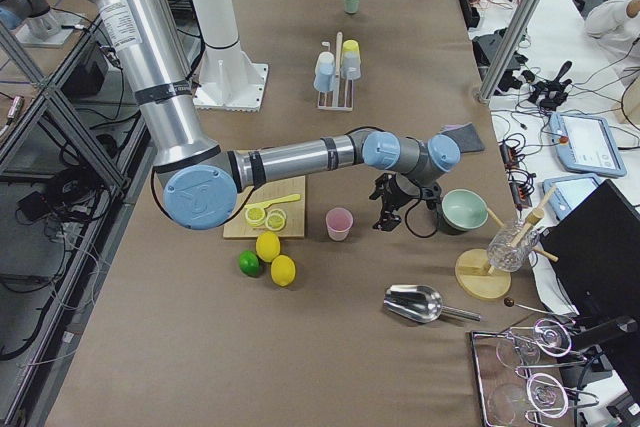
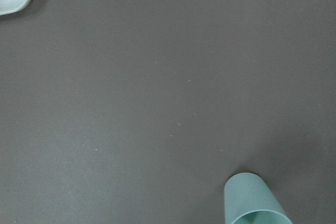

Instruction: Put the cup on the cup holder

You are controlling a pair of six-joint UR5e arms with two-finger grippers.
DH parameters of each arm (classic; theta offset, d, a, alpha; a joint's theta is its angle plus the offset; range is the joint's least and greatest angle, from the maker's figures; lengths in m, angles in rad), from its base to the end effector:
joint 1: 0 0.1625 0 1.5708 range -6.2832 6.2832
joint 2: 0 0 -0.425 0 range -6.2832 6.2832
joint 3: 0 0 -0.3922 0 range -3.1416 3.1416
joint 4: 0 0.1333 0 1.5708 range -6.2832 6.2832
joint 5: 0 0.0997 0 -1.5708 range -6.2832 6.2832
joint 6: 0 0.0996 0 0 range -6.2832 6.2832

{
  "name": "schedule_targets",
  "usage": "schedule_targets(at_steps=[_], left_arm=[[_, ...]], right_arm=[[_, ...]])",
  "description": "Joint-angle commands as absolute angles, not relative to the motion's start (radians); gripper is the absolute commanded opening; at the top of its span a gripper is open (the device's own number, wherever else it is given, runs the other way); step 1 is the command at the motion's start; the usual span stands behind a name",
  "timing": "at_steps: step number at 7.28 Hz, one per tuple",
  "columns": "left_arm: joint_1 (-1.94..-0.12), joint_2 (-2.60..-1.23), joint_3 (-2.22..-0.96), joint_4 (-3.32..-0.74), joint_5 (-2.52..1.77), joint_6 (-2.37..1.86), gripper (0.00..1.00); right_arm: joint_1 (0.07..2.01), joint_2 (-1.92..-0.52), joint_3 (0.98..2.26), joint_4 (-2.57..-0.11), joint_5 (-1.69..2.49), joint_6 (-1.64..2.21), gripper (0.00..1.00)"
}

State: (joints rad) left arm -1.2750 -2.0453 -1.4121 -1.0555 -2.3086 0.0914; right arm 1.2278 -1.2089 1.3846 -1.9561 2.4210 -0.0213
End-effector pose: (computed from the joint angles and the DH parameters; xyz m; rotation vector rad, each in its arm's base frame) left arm 0.1261 -0.6412 0.5107 -0.2653 0.7146 0.2948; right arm -0.1536 -0.6040 0.5764 -0.3308 -0.8066 -0.2519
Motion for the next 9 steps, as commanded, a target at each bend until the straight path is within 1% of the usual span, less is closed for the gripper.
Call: schedule_targets(at_steps=[1, 2, 4, 5, 6, 7, 9], left_arm=[[-1.201, -2.124, -1.35, -0.961, -2.309, 0.095, 0.98], [-1.2, -2.144, -1.309, -0.953, -2.309, 0.097, 0.98], [-1.132, -2.148, -1.293, -0.875, -2.321, 0.104, 0.98], [-1.118, -2.143, -1.26, -0.874, -2.324, 0.153, 0.98], [-1.106, -2.146, -1.185, -0.874, -2.329, 0.208, 0.98], [-1.103, -2.143, -1.152, -0.874, -2.37, 0.234, 0.98], [-1.103, -2.151, -1.128, -0.88, -2.379, 0.236, 0.98]], right_arm=[[1.207, -1.151, 1.301, -1.994, 2.411, -0.038, 0.96], [1.2, -1.144, 1.287, -1.997, 2.408, -0.038, 0.96], [1.181, -1.121, 1.264, -2.051, 2.395, -0.061, 0.96], [1.18, -1.117, 1.247, -2.087, 2.393, -0.121, 0.96], [1.18, -1.114, 1.246, -2.129, 2.393, -0.149, 0.96], [1.172, -1.114, 1.244, -2.14, 2.395, -0.149, 0.96], [1.154, -1.115, 1.224, -2.155, 2.393, -0.161, 0.96]])
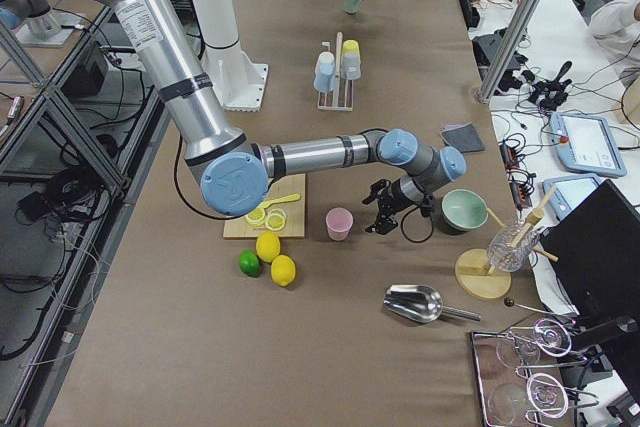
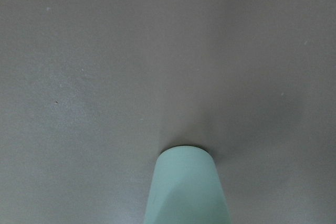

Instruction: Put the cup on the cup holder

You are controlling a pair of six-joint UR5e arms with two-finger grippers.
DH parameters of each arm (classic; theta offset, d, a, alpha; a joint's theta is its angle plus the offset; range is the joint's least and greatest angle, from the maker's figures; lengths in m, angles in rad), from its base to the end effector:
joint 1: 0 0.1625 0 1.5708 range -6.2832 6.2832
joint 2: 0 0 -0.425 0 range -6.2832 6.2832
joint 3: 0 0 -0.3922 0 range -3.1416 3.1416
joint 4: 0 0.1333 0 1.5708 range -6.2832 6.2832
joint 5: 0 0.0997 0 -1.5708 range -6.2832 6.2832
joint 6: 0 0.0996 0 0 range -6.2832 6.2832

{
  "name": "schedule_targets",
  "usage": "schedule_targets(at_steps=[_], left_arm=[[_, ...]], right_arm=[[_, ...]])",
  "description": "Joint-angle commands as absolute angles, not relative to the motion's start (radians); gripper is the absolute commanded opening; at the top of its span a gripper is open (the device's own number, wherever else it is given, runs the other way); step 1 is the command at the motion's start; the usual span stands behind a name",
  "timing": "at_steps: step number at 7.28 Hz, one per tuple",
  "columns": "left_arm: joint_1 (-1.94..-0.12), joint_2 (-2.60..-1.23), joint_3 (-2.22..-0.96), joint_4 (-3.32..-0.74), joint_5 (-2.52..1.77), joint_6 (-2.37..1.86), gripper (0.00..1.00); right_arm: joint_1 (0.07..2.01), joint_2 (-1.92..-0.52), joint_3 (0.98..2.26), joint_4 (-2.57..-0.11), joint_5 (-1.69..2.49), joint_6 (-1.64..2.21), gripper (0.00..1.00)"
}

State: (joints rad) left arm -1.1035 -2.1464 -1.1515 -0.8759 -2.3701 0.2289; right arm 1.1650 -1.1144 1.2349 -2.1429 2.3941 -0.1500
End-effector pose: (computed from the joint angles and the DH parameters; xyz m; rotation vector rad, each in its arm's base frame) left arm 0.2460 -0.6249 0.5687 -0.6022 0.7179 0.4300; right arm -0.1960 -0.6089 0.6013 -0.5271 -0.7506 -0.3307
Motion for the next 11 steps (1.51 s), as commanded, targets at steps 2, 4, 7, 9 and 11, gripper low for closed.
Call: schedule_targets(at_steps=[2, 4, 7, 9, 11], left_arm=[[-1.092, -2.161, -1.082, -0.882, -2.387, 0.236, 0.98], [-1.074, -2.178, -1.023, -0.881, -2.418, 0.236, 0.98], [-1.046, -2.194, -0.974, -0.881, -2.415, 0.236, 0.98], [-1.04, -2.195, -0.953, -0.881, -2.411, 0.238, 0.98], [-1.04, -2.195, -0.951, -0.877, -2.408, 0.264, 0.98]], right_arm=[[1.134, -1.118, 1.206, -2.178, 2.393, -0.163, 0.96], [1.124, -1.118, 1.192, -2.221, 2.391, -0.205, 0.96], [1.095, -1.123, 1.18, -2.243, 2.379, -0.207, 0.99], [1.078, -1.123, 1.152, -2.243, 2.362, -0.207, 0.99], [1.066, -1.123, 1.134, -2.249, 2.362, -0.206, 0.99]])
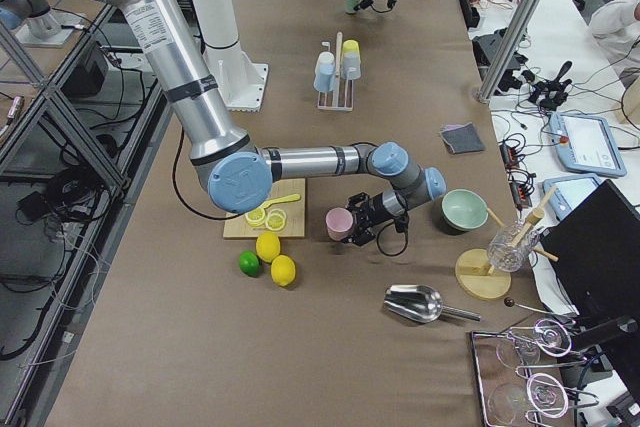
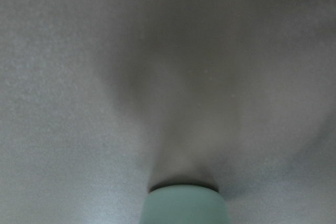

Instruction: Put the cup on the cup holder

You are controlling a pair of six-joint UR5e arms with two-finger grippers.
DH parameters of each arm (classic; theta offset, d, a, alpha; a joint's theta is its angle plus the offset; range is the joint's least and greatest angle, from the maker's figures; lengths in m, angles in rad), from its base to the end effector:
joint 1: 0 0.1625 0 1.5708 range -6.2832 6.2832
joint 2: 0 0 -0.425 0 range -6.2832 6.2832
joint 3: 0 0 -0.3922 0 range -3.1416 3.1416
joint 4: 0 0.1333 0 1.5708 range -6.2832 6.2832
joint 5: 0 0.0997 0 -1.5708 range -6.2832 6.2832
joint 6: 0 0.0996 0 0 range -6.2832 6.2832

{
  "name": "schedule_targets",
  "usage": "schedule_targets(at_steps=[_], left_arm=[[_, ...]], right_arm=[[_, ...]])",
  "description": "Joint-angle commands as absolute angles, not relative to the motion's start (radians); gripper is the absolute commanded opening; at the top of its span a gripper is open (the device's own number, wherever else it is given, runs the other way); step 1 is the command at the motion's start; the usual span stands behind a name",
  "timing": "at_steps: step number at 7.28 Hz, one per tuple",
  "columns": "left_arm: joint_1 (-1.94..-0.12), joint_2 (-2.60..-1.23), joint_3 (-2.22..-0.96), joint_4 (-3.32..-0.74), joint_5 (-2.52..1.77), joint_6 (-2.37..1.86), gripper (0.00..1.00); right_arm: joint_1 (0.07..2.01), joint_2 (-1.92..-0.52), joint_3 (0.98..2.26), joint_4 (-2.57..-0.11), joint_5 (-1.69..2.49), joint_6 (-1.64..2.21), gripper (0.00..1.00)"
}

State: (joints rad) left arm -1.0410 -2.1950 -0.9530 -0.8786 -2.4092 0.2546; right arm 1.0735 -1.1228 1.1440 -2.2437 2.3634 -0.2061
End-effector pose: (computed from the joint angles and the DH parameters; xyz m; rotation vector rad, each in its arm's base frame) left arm 0.2903 -0.6129 0.6195 -0.7523 0.7118 0.4266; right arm -0.2376 -0.5686 0.6533 -0.7238 -0.6688 -0.3880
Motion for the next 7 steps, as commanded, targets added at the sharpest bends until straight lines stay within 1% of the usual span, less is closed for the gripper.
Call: schedule_targets(at_steps=[1, 2, 3, 4, 5, 6, 7], left_arm=[[-1.04, -2.195, -0.951, -0.877, -2.408, 0.265, 0.95], [-1.04, -2.195, -0.951, -0.877, -2.408, 0.273, 0.92], [-1.04, -2.195, -0.95, -0.874, -2.408, 0.276, 0.91], [-1.035, -2.194, -0.945, -0.874, -2.408, 0.278, 0.91], [-1.032, -2.194, -0.942, -0.873, -2.408, 0.278, 0.92], [-1.028, -2.194, -0.94, -0.871, -2.41, 0.278, 0.92], [-1.026, -2.194, -0.94, -0.847, -2.41, 0.279, 0.93]], right_arm=[[1.062, -1.123, 1.134, -2.253, 2.364, -0.206, 0.99], [1.058, -1.123, 1.124, -2.255, 2.364, -0.206, 0.98], [1.054, -1.123, 1.121, -2.255, 2.364, -0.206, 0.96], [1.046, -1.123, 1.12, -2.27, 2.364, -0.206, 0.91], [1.046, -1.123, 1.12, -2.279, 2.364, -0.206, 0.84], [1.045, -1.123, 1.12, -2.283, 2.364, -0.207, 0.7], [1.045, -1.123, 1.121, -2.284, 2.365, -0.207, 0.54]])
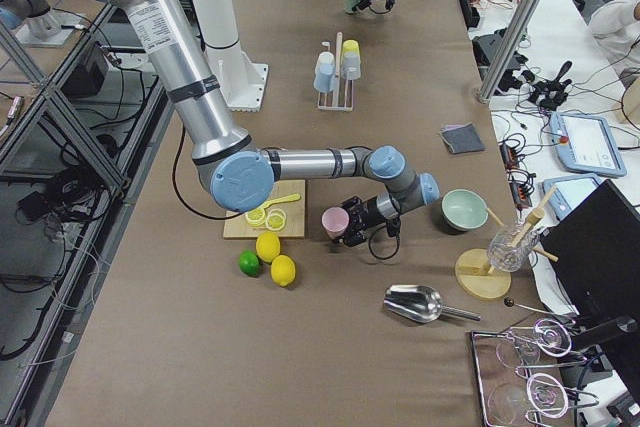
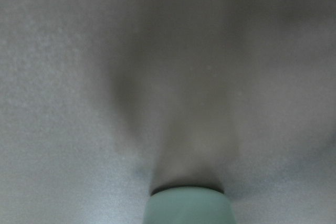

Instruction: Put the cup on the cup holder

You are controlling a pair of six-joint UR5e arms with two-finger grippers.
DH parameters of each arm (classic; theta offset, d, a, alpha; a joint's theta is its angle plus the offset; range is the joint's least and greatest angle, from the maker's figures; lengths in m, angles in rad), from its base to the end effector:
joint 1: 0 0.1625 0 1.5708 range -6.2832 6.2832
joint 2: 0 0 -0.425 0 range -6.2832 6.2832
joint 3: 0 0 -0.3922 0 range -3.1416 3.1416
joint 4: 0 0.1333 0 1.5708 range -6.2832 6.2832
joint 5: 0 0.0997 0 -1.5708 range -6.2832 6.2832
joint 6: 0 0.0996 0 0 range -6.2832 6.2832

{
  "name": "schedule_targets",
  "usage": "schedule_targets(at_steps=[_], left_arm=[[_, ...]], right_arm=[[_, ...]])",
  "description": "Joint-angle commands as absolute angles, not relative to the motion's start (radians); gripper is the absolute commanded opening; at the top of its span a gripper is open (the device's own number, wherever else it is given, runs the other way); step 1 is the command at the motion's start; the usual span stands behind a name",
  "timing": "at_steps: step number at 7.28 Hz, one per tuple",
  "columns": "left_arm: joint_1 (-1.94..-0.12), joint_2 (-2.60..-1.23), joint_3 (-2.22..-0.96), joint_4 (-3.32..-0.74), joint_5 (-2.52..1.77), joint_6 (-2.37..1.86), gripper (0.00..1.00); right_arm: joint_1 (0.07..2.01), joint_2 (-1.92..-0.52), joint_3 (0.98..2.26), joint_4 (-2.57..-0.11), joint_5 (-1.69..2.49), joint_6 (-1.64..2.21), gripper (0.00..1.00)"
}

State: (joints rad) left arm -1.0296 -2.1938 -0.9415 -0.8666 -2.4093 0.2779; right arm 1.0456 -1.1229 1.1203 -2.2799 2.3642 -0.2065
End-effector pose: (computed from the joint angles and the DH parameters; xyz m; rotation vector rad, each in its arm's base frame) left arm 0.2956 -0.6068 0.6256 -0.7712 0.7112 0.4460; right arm -0.2500 -0.5557 0.6646 -0.7878 -0.6445 -0.3860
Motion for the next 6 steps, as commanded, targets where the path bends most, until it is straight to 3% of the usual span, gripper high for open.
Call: schedule_targets(at_steps=[1, 2, 3, 4, 5, 6], left_arm=[[-1.026, -2.194, -0.943, -0.845, -2.41, 0.279, 0.92], [-1.026, -2.194, -0.945, -0.844, -2.41, 0.279, 0.88], [-1.026, -2.194, -0.948, -0.842, -2.41, 0.279, 0.78], [-1.025, -2.194, -0.951, -0.841, -2.41, 0.281, 0.42], [-1.026, -2.194, -0.947, -0.838, -2.41, 0.31, 0.19], [-1.026, -2.194, -0.953, -0.789, -2.41, 0.36, 0.08]], right_arm=[[1.045, -1.123, 1.121, -2.284, 2.365, -0.207, 0.41], [1.045, -1.123, 1.121, -2.284, 2.365, -0.207, 0.35], [1.046, -1.12, 1.123, -2.284, 2.365, -0.207, 0.35], [1.074, -1.118, 1.134, -2.281, 2.368, -0.209, 0.35], [1.113, -1.114, 1.156, -2.281, 2.373, -0.236, 0.35], [1.147, -1.109, 1.16, -2.283, 2.381, -0.289, 0.35]])
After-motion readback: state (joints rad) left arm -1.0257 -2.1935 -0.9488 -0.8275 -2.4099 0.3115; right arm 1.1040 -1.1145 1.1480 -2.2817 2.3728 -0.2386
